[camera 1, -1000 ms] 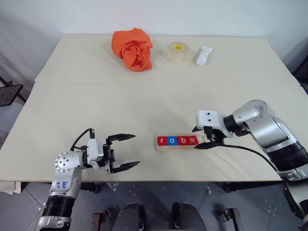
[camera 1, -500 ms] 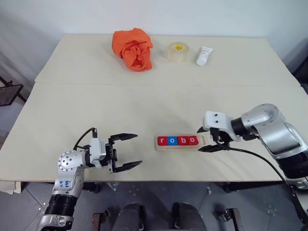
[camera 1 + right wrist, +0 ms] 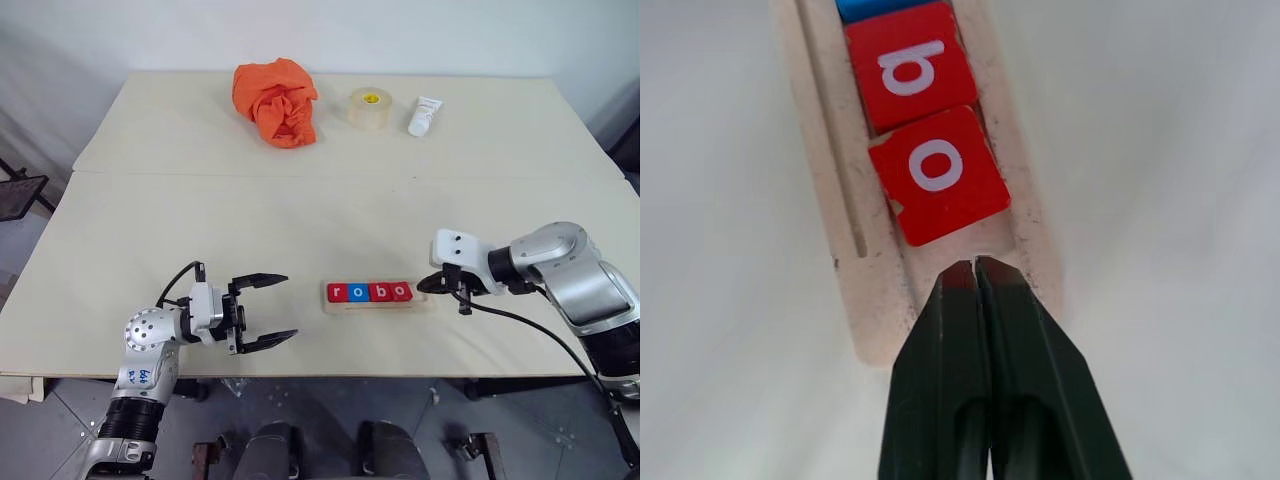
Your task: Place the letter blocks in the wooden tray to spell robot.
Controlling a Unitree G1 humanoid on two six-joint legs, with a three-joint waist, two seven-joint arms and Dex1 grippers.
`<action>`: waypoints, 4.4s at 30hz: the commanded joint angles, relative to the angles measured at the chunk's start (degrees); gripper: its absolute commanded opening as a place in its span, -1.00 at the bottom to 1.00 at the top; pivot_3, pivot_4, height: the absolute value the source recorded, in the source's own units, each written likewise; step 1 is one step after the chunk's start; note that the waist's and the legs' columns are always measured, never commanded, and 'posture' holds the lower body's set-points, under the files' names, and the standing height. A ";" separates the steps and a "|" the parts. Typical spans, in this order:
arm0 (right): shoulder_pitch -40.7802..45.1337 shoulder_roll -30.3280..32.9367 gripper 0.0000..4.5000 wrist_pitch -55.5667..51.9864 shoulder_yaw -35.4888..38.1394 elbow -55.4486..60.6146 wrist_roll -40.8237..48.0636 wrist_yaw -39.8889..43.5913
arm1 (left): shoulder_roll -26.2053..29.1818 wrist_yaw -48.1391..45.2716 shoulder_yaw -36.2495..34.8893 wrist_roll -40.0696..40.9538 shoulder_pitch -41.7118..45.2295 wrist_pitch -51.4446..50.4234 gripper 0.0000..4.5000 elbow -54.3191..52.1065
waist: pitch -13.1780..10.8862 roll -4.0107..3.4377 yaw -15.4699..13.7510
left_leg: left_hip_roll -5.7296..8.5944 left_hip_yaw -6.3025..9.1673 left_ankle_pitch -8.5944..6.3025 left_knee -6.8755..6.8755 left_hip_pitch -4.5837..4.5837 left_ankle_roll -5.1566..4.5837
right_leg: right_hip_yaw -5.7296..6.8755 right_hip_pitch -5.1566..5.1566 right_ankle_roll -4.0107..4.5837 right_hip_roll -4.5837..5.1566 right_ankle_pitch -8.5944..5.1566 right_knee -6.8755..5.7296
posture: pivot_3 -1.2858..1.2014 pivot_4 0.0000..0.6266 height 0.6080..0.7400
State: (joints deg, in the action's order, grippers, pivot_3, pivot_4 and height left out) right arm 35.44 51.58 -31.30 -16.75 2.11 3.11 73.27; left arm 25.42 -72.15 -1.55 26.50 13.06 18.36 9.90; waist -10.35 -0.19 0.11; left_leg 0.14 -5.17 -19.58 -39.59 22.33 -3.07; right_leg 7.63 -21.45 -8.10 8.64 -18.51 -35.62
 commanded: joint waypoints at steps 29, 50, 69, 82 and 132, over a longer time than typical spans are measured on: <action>-6.79 2.58 -0.74 -4.09 11.54 10.29 7.34 -2.20 | -1.26 -0.17 0.79 -0.60 2.28 2.01 1.00 1.93 | 0.00 0.01 -0.15 | 0.01 0.01 0.00 0.00 0.01 -0.01 | 0.00 0.01 0.00 0.00 0.00 0.01 | 0.03 -0.52 1.00; -46.13 1.11 0.99 -9.97 55.49 18.93 15.60 -12.66 | -2.18 -5.42 0.64 -0.19 7.91 3.67 1.00 9.77 | 0.00 0.01 -1.65 | 0.05 -0.04 -0.03 -0.01 -0.02 -0.06 | -0.03 0.12 -0.02 0.00 0.01 0.08 | 0.03 -0.52 1.00; -34.53 -8.75 0.99 -8.23 45.63 9.26 17.60 -29.64 | -1.04 -6.52 -0.91 -0.24 8.29 3.73 1.00 9.93 | 0.01 0.01 -1.37 | 0.02 -0.10 -0.04 -0.03 -0.14 -0.07 | -0.12 0.16 -0.03 -0.02 0.01 0.07 | 0.03 -0.52 1.00; -24.34 -15.30 0.99 -2.07 36.63 -4.19 13.63 -39.61 | 0.41 -2.81 -1.64 0.02 2.79 2.45 1.00 3.08 | 0.02 -0.01 -1.25 | 0.02 -0.12 -0.04 -0.03 -0.11 -0.07 | -0.11 0.12 -0.03 -0.02 0.01 0.01 | 0.03 -0.52 1.00; -24.16 -39.29 0.29 -3.35 34.87 5.17 9.82 -73.01 | -0.44 -2.09 -0.67 -0.23 4.26 3.06 1.00 4.01 | 0.11 0.07 -0.02 | -0.01 -0.04 -0.03 0.06 -0.15 -0.05 | -0.12 0.09 -0.02 -0.05 0.01 -0.07 | 0.03 -0.52 1.00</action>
State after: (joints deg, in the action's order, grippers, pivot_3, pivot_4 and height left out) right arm 12.85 12.49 -33.65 16.97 8.58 13.38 1.60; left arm 25.13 -73.99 -2.03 25.84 17.29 20.71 14.34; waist -10.24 -0.11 0.09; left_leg 0.14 -5.22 -19.61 -39.53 22.18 -3.12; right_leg 7.51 -21.36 -8.12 8.59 -18.50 -35.69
